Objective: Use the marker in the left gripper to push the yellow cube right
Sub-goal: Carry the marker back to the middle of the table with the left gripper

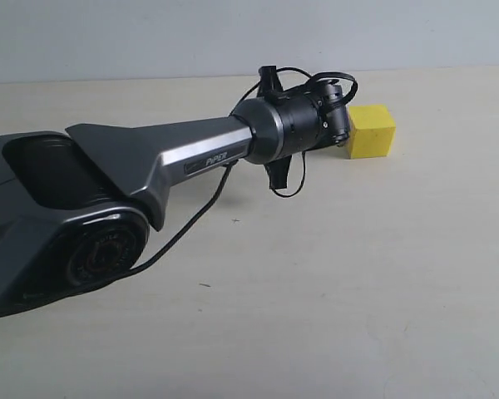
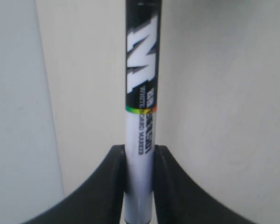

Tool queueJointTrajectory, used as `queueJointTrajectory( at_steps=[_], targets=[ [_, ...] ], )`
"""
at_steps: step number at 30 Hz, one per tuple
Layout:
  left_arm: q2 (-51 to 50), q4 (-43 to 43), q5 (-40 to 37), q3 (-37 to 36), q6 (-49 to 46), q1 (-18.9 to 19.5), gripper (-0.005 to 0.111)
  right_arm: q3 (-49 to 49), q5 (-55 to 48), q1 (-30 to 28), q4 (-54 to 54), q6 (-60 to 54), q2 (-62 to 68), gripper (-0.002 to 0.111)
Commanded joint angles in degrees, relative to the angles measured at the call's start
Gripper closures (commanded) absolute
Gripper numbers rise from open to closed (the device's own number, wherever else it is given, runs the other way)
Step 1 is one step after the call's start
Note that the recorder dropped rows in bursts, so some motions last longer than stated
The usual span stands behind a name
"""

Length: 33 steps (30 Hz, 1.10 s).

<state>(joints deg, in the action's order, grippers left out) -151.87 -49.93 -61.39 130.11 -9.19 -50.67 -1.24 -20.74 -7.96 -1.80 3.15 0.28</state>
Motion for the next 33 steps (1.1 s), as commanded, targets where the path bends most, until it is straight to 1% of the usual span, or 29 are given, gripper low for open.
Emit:
queueJointTrajectory(
  at_steps=[1,5,7,13,15,18,20,24,28,33],
  targets=[
    [0.3,-0.3,-3.2,0.7,2.1,0.0,0.107,0.2,0.2,-0.4,-0.1,-0.1,-0.3,0.108],
    [1.1,0.1,-6.0,0.7,4.1,0.0,0.107,0.2,0.2,-0.4,-0.1,-0.1,-0.3,0.108],
    [1.9,2.3,-7.8,0.7,4.1,0.2,0.107,0.2,0.2,-0.4,-0.1,-0.1,-0.3,0.108],
    [6.4,19.1,-8.6,0.3,5.1,3.2,0.107,0.2,0.2,-0.4,-0.1,-0.1,-0.3,0.108],
    [8.0,22.9,-8.6,0.3,5.1,4.0,0.107,0.2,0.2,-0.4,-0.1,-0.1,-0.3,0.108],
    [10.6,26.0,-8.6,-0.7,6.1,4.1,0.107,0.2,0.2,-0.4,-0.1,-0.1,-0.3,0.108],
    [12.8,27.0,-8.6,-2.3,8.0,3.8,0.107,0.2,0.2,-0.4,-0.1,-0.1,-0.3,0.108],
    [16.9,27.0,-8.6,-6.2,11.0,2.1,0.107,0.2,0.2,-0.4,-0.1,-0.1,-0.3,0.108],
    [20.5,27.0,-8.6,-11.4,14.4,0.5,0.107,0.2,0.2,-0.4,-0.1,-0.1,-0.3,0.108],
    [25.5,26.6,-8.6,-19.5,19.1,-1.5,0.107,0.2,0.2,-0.4,-0.1,-0.1,-0.3,0.108]
  ],
)
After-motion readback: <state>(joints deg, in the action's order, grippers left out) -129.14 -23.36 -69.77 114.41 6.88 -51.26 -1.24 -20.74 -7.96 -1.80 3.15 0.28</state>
